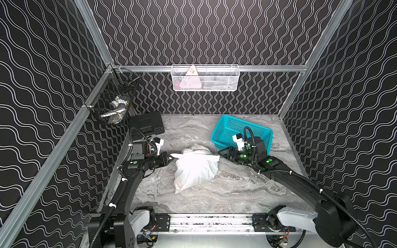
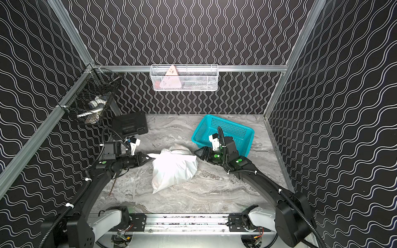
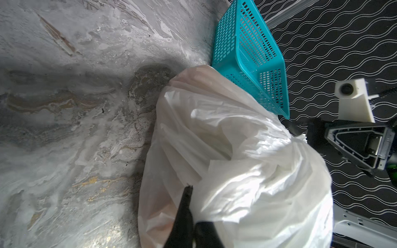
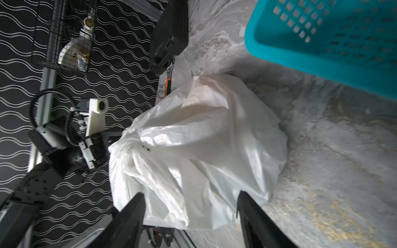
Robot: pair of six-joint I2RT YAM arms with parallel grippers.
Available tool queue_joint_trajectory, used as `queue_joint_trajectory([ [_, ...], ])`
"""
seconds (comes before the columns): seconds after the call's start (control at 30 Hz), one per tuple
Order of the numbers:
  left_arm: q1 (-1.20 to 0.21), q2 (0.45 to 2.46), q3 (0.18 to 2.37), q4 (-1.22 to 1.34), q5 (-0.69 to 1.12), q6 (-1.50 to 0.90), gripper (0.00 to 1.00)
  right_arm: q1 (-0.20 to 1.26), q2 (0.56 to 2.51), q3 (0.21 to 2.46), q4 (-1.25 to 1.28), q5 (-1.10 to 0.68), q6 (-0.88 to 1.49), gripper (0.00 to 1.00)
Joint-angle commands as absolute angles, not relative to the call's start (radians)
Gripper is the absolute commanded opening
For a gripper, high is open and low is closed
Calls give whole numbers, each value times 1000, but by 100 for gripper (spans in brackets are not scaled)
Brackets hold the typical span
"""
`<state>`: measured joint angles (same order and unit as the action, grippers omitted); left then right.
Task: Place the pineapple into a plastic bag & tie a knot
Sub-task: Tie the plastic bag at the center of the board.
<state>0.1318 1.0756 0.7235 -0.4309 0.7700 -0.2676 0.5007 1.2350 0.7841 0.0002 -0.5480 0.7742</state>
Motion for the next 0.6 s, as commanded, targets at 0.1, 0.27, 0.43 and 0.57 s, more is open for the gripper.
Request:
queue_joint_trajectory([
  [0.1, 120, 1083, 714, -396, 799, -282, 0, 571, 1301, 819, 141, -651, 888, 72],
  [0.27, 121, 1091, 721, -397, 794, -287, 0, 607, 1384, 853, 165, -646, 878, 61],
  [0.43, 119, 1091, 718, -391, 795, -294, 0, 637, 1435, 902, 145, -638, 848, 47],
  [0.57, 118, 1106, 731, -399, 787, -290, 0, 653, 1472, 943, 17, -612, 744, 23],
])
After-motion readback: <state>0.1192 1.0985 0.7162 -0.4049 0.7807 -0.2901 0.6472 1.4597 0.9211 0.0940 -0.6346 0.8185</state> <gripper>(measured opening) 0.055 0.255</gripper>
